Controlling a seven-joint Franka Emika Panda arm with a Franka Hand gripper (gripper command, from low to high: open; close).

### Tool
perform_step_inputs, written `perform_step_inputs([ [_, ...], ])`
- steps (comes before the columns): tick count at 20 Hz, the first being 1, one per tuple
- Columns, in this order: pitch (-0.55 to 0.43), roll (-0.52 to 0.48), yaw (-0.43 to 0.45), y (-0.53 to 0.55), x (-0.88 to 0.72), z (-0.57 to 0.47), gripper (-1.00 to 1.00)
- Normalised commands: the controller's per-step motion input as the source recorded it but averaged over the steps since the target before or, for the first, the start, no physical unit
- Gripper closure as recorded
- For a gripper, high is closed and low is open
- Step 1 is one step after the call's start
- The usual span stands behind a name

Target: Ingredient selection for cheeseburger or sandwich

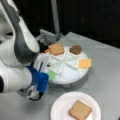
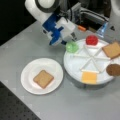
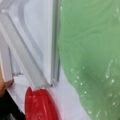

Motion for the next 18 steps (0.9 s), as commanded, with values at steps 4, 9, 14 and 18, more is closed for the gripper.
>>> perform_step_inputs([
  [4,-0.054,0.260,-0.044,-0.10,0.07,-0.09,-1.00],
  [9,-0.031,0.254,-0.037,-0.10,0.05,-0.02,-1.00],
  [14,-0.042,0.259,-0.033,-0.09,0.07,0.00,-1.00],
  [18,-0.064,0.240,-0.041,-0.06,0.10,-0.03,-1.00],
])
